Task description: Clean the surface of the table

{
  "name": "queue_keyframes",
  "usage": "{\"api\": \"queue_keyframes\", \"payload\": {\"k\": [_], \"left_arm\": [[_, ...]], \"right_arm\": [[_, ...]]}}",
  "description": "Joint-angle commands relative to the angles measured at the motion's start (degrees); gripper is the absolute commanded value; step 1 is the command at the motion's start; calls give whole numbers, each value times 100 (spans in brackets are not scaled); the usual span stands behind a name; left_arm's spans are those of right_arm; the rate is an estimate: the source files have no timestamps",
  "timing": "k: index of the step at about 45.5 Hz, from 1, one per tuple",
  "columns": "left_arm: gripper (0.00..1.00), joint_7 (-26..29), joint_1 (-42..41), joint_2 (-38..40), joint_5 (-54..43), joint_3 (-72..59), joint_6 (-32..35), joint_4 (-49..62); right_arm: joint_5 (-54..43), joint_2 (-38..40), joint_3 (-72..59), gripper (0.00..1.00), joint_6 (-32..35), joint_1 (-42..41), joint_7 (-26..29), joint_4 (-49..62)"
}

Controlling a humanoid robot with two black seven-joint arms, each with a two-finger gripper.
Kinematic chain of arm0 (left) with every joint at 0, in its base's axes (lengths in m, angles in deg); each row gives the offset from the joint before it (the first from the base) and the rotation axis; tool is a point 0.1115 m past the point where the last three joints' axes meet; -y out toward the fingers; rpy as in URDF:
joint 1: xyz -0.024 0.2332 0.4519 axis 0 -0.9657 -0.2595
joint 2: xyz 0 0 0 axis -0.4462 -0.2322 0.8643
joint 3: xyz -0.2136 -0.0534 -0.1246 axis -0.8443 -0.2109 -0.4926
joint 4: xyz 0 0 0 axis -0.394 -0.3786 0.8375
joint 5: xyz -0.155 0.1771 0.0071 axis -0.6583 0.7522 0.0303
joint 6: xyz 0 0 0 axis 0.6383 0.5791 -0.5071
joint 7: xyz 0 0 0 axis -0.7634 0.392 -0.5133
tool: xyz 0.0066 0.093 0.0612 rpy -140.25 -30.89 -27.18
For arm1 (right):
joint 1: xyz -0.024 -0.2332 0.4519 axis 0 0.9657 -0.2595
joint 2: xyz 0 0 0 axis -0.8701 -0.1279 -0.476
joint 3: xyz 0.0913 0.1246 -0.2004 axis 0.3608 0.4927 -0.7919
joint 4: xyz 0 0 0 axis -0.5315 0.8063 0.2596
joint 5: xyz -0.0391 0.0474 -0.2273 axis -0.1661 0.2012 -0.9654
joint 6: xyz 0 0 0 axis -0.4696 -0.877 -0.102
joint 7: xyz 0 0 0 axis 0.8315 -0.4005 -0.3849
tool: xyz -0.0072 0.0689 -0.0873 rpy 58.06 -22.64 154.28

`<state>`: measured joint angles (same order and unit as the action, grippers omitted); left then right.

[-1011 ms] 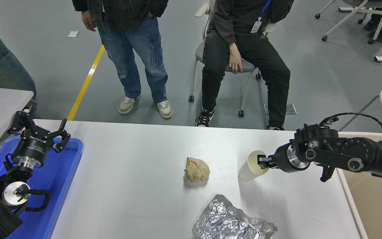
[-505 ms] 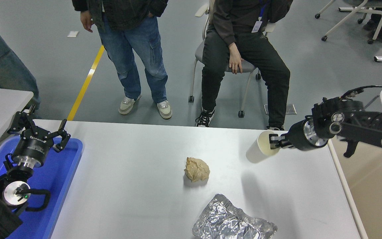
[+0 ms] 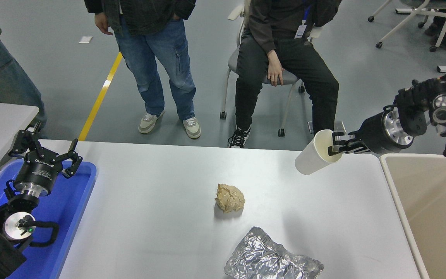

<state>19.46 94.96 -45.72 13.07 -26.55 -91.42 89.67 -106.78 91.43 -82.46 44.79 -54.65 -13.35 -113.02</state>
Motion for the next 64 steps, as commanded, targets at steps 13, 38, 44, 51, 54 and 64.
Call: {"api": "queue_keyframes", "payload": {"k": [13, 38, 44, 51, 54, 64], "left_arm": [[100, 0, 0, 0, 0, 0, 0, 0], [100, 0, 0, 0, 0, 0, 0, 0], [100, 0, 0, 0, 0, 0, 0, 0], [100, 0, 0, 0, 0, 0, 0, 0], [100, 0, 0, 0, 0, 0, 0, 0], [100, 0, 0, 0, 0, 0, 0, 0]], "right_arm": [[-120, 917, 355, 0, 874, -459, 33, -418], [-1245, 2305, 294, 0, 866, -161, -11, -409], [-1351, 2684, 311, 0, 804, 208, -37, -348], [-1386, 2693, 320, 0, 629, 542, -160, 153], [-1378, 2658, 320, 0, 514, 639, -318, 487], [-1334, 2579, 311, 0, 67, 1087, -688, 936]]}}
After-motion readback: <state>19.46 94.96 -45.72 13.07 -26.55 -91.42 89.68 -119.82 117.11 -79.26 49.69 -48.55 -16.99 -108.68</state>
